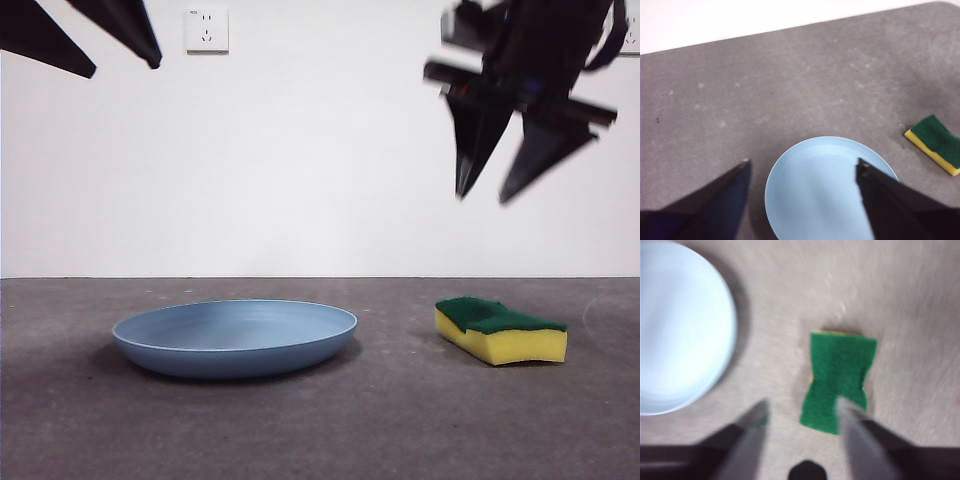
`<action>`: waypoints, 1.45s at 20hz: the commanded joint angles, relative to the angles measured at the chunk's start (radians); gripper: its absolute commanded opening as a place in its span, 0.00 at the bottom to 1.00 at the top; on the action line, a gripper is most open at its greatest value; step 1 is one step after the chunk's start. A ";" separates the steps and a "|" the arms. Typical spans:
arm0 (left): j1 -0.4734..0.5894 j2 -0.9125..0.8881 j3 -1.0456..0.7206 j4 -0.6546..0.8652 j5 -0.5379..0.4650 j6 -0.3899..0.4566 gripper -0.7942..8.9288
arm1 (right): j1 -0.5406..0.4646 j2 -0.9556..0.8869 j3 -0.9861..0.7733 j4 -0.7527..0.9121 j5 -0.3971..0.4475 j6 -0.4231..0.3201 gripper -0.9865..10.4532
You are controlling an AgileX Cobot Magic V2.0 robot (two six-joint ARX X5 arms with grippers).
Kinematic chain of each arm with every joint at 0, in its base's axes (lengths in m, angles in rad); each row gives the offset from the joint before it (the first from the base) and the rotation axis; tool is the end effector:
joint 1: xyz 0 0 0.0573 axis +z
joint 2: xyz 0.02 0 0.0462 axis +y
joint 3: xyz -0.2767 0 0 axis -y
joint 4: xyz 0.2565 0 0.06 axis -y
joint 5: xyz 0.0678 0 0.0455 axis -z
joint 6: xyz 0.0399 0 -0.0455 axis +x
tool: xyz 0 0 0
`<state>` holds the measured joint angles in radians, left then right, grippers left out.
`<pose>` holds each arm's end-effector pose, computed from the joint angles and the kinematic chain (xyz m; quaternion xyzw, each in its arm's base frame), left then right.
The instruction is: Pick up the plate,pick up the cloth,clean the plate with the cloth
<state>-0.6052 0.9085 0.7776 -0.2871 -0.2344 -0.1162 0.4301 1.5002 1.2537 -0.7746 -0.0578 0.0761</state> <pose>0.1775 -0.1115 0.3044 0.0286 0.1996 -0.1690 0.9648 0.2900 0.1356 0.2833 -0.0582 0.4879 0.1923 0.8495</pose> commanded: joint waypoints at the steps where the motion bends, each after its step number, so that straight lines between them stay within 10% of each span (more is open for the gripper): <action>1: -0.001 0.003 -0.012 0.009 -0.005 0.016 0.07 | 0.029 -0.081 -0.012 0.039 -0.003 -0.034 0.08; 13: -0.001 -0.267 -0.397 0.360 0.026 -0.023 0.07 | 0.101 -0.634 -0.690 0.613 0.015 0.004 0.08; 29: -0.003 -0.311 -0.434 0.250 0.004 -0.011 0.08 | 0.100 -0.644 -0.702 0.610 0.012 0.002 0.09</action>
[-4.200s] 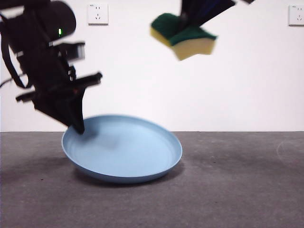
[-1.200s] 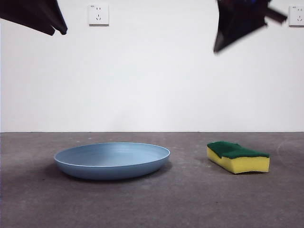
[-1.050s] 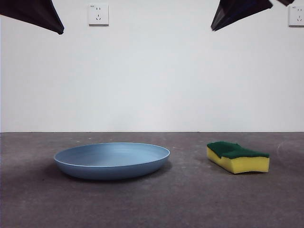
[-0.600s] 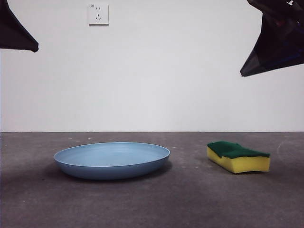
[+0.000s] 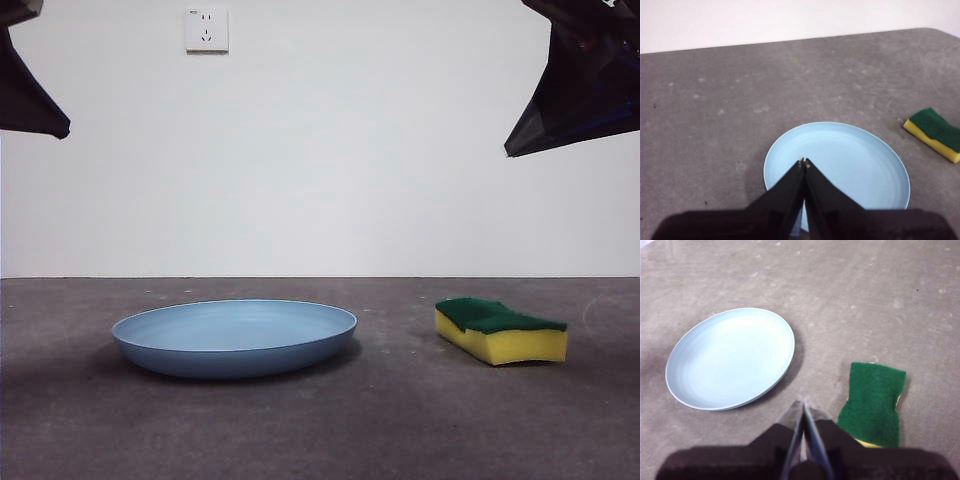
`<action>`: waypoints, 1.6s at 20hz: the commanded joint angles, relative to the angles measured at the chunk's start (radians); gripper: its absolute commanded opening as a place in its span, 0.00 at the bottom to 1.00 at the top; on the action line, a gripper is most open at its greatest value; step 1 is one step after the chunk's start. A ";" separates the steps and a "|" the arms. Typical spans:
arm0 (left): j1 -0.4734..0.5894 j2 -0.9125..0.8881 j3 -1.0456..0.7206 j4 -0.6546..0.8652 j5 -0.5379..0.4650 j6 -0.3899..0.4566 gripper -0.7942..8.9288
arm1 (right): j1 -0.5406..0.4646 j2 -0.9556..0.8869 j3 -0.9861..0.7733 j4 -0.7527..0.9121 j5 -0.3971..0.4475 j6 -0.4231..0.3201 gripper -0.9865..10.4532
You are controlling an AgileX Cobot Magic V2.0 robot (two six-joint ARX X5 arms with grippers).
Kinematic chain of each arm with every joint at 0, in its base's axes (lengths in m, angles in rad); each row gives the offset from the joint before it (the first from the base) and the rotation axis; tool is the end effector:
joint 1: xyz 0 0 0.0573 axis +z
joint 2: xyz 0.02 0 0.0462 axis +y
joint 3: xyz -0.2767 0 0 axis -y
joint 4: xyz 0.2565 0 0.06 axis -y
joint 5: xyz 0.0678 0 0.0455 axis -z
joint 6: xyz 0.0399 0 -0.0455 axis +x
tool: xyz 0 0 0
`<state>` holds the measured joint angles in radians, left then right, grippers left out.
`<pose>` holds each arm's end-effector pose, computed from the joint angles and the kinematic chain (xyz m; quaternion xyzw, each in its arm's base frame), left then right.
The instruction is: Pick up the plate,pick up the cloth,clean the plate with the cloth
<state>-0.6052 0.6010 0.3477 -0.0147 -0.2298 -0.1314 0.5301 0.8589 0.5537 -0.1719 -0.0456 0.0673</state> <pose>0.1351 -0.0824 0.2255 -0.0099 0.1340 -0.1765 0.9751 0.1695 0.1015 0.2437 -0.0253 0.2385 0.2680 0.9331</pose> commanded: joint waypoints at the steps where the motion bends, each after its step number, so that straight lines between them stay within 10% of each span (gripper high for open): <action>1: 0.000 -0.031 -0.004 -0.063 -0.007 0.011 0.08 | 0.000 -0.003 -0.002 0.007 0.000 0.010 0.09; 14: 0.503 -0.488 -0.313 0.063 0.193 0.057 0.08 | 0.000 -0.003 -0.002 0.007 0.000 0.010 0.09; 32: 0.567 -0.594 -0.344 -0.168 0.232 0.096 0.08 | 0.000 -0.003 -0.002 0.007 0.000 0.010 0.09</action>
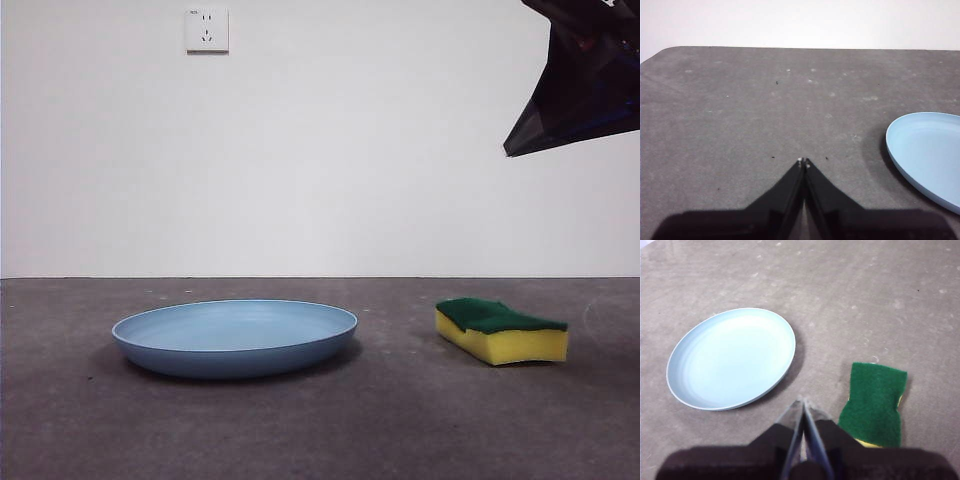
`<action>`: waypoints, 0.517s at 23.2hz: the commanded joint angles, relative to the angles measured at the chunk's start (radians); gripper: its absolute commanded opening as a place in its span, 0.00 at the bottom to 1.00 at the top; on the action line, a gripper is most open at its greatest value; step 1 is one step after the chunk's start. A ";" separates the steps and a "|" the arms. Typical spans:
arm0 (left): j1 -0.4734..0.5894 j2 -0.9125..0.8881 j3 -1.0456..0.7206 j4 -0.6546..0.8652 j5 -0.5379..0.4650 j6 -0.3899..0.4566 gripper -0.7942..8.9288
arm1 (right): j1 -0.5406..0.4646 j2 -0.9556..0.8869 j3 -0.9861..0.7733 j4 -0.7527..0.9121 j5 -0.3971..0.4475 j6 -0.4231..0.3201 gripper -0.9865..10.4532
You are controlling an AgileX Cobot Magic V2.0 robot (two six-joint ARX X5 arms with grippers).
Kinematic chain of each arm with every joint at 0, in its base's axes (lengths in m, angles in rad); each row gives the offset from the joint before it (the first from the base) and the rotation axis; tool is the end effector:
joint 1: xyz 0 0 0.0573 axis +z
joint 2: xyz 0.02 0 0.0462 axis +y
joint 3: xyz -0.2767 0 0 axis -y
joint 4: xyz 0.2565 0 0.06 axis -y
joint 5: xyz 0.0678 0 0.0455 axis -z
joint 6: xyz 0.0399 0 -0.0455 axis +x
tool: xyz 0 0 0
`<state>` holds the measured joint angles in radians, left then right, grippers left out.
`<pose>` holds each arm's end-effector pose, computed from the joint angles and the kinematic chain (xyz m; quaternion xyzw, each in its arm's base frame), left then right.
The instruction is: Pick up the plate,pick up the cloth,clean the plate with the cloth
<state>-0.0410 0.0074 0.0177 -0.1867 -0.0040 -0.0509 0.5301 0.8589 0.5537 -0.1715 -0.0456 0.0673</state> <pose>0.1051 -0.0042 0.1493 -0.0234 0.0885 -0.0162 0.9957 0.1695 0.1015 0.2438 -0.0253 0.2384 0.2680 0.9331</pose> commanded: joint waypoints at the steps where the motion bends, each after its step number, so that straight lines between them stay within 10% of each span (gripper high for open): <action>1: 0.003 0.000 -0.014 0.004 0.006 0.015 0.08 | 0.000 -0.003 -0.002 0.006 0.000 0.010 0.09; 12: 0.003 0.000 -0.014 0.004 0.006 0.015 0.08 | -0.070 -0.152 -0.018 -0.044 0.077 -0.052 0.09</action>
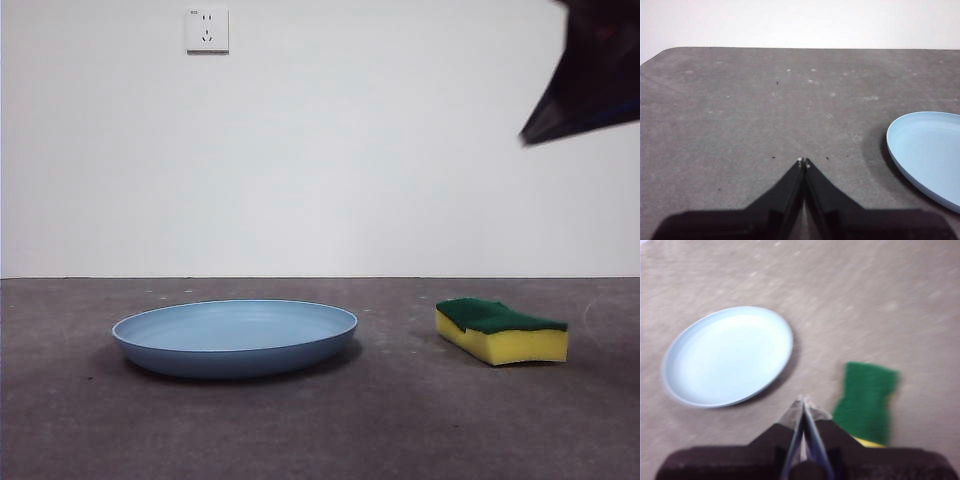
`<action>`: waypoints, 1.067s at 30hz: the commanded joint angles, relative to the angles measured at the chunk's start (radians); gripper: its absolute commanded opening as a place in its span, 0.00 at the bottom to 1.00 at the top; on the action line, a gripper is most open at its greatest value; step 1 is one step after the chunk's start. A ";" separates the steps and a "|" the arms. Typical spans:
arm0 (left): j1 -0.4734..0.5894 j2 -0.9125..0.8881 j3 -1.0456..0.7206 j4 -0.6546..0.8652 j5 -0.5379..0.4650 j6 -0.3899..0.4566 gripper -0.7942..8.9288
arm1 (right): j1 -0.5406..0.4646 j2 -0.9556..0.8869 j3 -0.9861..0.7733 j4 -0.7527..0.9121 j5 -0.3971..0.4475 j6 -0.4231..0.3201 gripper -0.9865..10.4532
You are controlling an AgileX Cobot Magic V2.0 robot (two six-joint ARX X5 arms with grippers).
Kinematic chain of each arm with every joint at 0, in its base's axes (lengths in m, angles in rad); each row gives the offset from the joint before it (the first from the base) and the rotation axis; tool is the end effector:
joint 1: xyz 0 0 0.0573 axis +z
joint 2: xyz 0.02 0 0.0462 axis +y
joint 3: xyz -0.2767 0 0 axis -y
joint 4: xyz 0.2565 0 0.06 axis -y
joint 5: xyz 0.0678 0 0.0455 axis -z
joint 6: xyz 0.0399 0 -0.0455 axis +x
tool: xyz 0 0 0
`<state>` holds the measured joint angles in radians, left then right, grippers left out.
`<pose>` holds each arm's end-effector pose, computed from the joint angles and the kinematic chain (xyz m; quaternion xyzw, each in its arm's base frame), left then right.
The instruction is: Pick up the plate,pick up the cloth,clean the plate with the cloth
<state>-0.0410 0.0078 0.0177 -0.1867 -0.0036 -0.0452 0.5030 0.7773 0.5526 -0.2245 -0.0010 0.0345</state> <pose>0.1051 -0.0042 0.1493 -0.0205 0.0887 -0.0166 0.9957 0.1605 0.0883 0.2521 -0.0390 0.2199 0.2393 0.9449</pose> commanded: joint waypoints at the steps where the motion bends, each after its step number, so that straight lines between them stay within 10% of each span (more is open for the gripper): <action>1: 0.003 -0.001 -0.014 0.004 0.006 0.009 0.08 | -0.082 -0.128 -0.032 0.009 0.025 -0.019 0.09; 9: 0.003 -0.001 -0.014 0.004 0.006 0.009 0.08 | -0.426 -0.586 -0.286 0.090 0.025 -0.018 0.09; 32: 0.003 -0.001 -0.014 0.004 0.005 0.010 0.08 | -0.449 -0.773 -0.547 0.044 -0.074 0.020 0.09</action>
<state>-0.0410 0.0082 0.0177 -0.1864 -0.0036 -0.0448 0.0528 0.0044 0.0181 -0.1719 -0.0761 0.0414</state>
